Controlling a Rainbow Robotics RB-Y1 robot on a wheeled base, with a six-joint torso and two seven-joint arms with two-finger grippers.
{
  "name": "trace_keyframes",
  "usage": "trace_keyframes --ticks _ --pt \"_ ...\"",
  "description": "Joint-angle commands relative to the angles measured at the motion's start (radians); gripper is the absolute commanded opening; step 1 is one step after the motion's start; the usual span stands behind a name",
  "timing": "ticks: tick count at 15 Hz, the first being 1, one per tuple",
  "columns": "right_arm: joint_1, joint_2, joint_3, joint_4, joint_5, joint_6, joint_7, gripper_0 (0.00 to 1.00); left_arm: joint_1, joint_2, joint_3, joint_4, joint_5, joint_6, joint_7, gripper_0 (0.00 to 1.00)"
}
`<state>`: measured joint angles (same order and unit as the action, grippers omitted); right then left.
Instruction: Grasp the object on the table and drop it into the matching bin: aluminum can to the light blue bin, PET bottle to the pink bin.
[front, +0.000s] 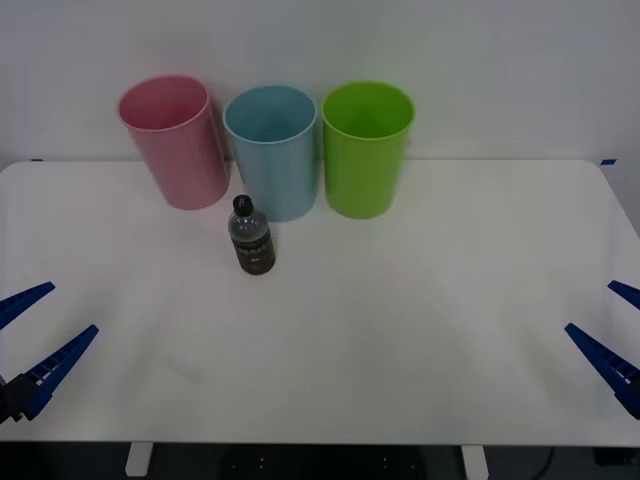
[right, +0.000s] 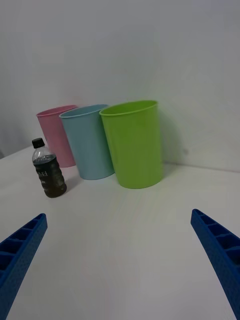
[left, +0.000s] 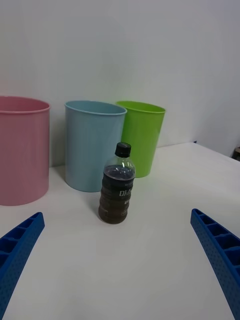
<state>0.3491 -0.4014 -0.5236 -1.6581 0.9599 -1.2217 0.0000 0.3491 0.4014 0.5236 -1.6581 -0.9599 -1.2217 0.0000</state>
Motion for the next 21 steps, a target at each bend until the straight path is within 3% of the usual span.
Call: trace_keyframes --ticks 1,3,12,21 --pt "0.000 0.000 0.000 0.000 0.000 0.000 0.000 1.00 0.000 0.000 0.000 0.000 0.000 0.000 0.000 1.00" --pt "0.000 0.000 0.000 0.000 0.000 0.000 0.000 1.00 0.005 -0.032 0.010 0.035 0.013 0.005 -0.005 1.00" --pt "0.000 0.000 0.000 0.000 0.000 0.000 0.000 1.00 0.011 -0.018 -0.020 0.035 0.004 0.050 -0.021 1.00" --pt "0.000 0.000 0.000 0.000 0.000 0.000 0.000 1.00 -0.032 -0.018 -0.159 0.037 -0.099 0.248 -0.049 1.00"
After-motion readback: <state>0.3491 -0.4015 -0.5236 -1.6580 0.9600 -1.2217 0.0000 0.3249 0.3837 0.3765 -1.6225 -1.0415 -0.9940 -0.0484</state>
